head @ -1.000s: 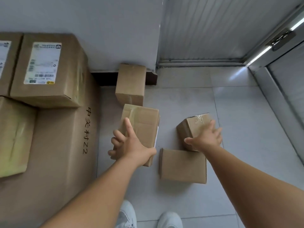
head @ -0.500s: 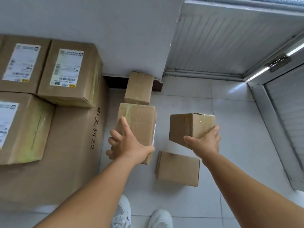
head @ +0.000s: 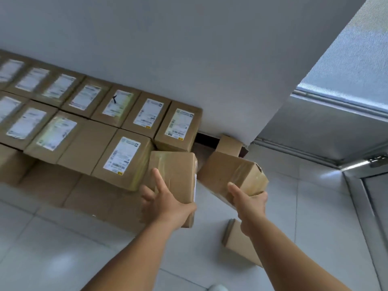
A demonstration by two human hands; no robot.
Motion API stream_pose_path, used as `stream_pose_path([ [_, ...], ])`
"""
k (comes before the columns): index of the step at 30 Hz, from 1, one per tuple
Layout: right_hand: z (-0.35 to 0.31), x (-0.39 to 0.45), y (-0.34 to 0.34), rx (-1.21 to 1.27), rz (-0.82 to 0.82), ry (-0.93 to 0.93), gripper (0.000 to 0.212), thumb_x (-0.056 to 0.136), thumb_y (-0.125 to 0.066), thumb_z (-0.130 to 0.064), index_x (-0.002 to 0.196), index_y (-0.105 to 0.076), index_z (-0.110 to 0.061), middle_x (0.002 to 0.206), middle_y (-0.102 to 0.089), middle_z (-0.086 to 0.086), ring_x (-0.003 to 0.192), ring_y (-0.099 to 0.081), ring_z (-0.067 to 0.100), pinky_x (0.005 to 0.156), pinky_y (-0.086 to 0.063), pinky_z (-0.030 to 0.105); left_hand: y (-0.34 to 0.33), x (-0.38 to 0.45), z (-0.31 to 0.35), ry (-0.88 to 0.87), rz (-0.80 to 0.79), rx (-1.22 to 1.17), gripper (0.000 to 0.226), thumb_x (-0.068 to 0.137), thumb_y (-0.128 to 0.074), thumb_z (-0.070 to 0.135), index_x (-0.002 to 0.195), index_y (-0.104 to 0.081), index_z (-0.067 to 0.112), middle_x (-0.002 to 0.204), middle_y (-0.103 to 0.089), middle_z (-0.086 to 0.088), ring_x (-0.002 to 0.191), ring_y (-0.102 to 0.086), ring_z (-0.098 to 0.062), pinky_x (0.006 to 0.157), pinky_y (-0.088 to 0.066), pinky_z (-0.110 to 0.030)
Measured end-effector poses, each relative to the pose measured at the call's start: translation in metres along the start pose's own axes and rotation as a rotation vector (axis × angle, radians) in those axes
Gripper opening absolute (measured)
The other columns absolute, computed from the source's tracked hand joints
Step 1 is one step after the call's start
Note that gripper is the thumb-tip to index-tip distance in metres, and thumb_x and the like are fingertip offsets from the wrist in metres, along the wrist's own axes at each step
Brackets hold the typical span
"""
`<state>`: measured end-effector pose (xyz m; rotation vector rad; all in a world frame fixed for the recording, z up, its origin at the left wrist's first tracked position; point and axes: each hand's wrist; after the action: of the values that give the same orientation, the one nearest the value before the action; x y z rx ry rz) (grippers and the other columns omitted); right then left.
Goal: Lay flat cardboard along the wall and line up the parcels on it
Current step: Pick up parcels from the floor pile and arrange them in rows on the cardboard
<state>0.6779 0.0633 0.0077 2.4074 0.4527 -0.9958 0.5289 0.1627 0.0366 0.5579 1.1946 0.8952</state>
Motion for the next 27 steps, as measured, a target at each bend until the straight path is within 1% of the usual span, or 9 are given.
stream_pose_path([
  [3, 0.006, -0.030, -0.032, 0.006, -0.030, -0.018, 0.076, 0.065, -0.081, -0.044, 0.118, -0.032, -0.020, 0.124, -0.048, 0.010, 0.109, -0.054, 0.030, 0.093, -0.047, 0.044, 0.026, 0.001, -0.038, 0.068, 0.034, -0.021, 0.134, 0.054, -0.073, 0.055, 0.141, 0.027, 0.035, 0.128, -0.006, -0.007, 0.118, -0.033, -0.031, 0.096, -0.040, -0.047],
  [5, 0.011, -0.050, -0.057, 0.028, -0.063, -0.023, 0.074, 0.066, -0.081, -0.043, 0.118, -0.033, -0.021, 0.123, -0.049, 0.008, 0.107, -0.054, 0.028, 0.094, -0.046, 0.043, 0.043, 0.003, -0.064, 0.108, 0.048, -0.031, 0.135, 0.054, -0.074, 0.057, 0.142, 0.026, 0.034, 0.129, -0.012, -0.010, 0.115, -0.034, -0.030, 0.092, -0.037, -0.045],
  [7, 0.016, -0.073, -0.082, 0.078, -0.103, -0.025, 0.076, 0.068, -0.081, -0.041, 0.123, -0.032, -0.022, 0.121, -0.051, 0.005, 0.106, -0.055, 0.024, 0.097, -0.045, 0.042, 0.059, 0.004, -0.089, 0.137, 0.044, -0.044, 0.136, 0.054, -0.074, 0.060, 0.142, 0.027, 0.033, 0.129, -0.016, -0.011, 0.113, -0.033, -0.030, 0.087, -0.034, -0.044],
  [11, 0.023, -0.124, -0.129, 0.165, -0.156, -0.018, 0.088, 0.073, -0.080, -0.037, 0.139, -0.023, -0.022, 0.122, -0.054, 0.005, 0.107, -0.056, 0.021, 0.102, -0.042, 0.041, 0.096, 0.011, -0.148, 0.191, 0.059, -0.071, 0.139, 0.051, -0.073, 0.064, 0.142, 0.028, 0.033, 0.130, -0.020, -0.012, 0.114, -0.032, -0.030, 0.086, -0.036, -0.046],
  [14, 0.026, -0.155, -0.162, 0.162, -0.185, 0.013, 0.091, 0.074, -0.079, -0.037, 0.142, -0.021, -0.024, 0.119, -0.055, 0.003, 0.106, -0.057, 0.021, 0.103, -0.041, 0.041, 0.127, 0.017, -0.189, 0.240, 0.067, -0.135, 0.138, 0.052, -0.073, 0.063, 0.141, 0.028, 0.032, 0.128, -0.022, -0.013, 0.113, -0.031, -0.029, 0.086, -0.036, -0.046],
  [16, 0.027, -0.174, -0.183, 0.145, -0.220, 0.036, 0.086, 0.074, -0.079, -0.036, 0.141, -0.025, -0.023, 0.117, -0.056, 0.002, 0.103, -0.058, 0.020, 0.098, -0.043, 0.040, 0.148, 0.023, -0.213, 0.266, 0.080, -0.180, 0.139, 0.054, -0.074, 0.062, 0.142, 0.029, 0.031, 0.129, -0.021, -0.014, 0.114, -0.031, -0.030, 0.088, -0.037, -0.048],
  [21, 0.034, -0.208, -0.237, 0.104, -0.346, 0.062, 0.064, 0.078, -0.076, -0.032, 0.129, -0.037, -0.023, 0.114, -0.059, 0.002, 0.093, -0.059, 0.017, 0.070, -0.045, 0.032, 0.184, 0.045, -0.269, 0.348, 0.112, -0.253, 0.139, 0.054, -0.075, 0.061, 0.143, 0.027, 0.030, 0.133, -0.018, -0.014, 0.115, -0.029, -0.032, 0.095, -0.039, -0.054],
  [24, 0.043, -0.216, -0.258, 0.058, -0.416, 0.080, 0.060, 0.077, -0.076, -0.033, 0.126, -0.041, -0.027, 0.112, -0.062, 0.000, 0.090, -0.059, 0.017, 0.072, -0.046, 0.033, 0.193, 0.062, -0.295, 0.412, 0.133, -0.317, 0.139, 0.048, -0.074, 0.063, 0.144, 0.022, 0.032, 0.134, -0.018, -0.014, 0.115, -0.030, -0.034, 0.094, -0.041, -0.056],
  [27, 0.058, -0.212, -0.268, 0.012, -0.505, 0.069, 0.054, 0.081, -0.073, -0.027, 0.127, -0.044, -0.023, 0.103, -0.060, 0.000, 0.081, -0.057, 0.014, 0.075, -0.043, 0.034, 0.196, 0.078, -0.314, 0.488, 0.147, -0.336, 0.138, 0.047, -0.074, 0.062, 0.145, 0.019, 0.032, 0.134, -0.019, -0.015, 0.114, -0.031, -0.035, 0.094, -0.042, -0.056],
])
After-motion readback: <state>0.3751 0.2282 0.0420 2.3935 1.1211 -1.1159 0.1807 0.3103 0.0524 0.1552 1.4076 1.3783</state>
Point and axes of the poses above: each hand's wrist, its own x-axis towards the middle knuckle, its own y-axis out of the back of the hand, z = x × y
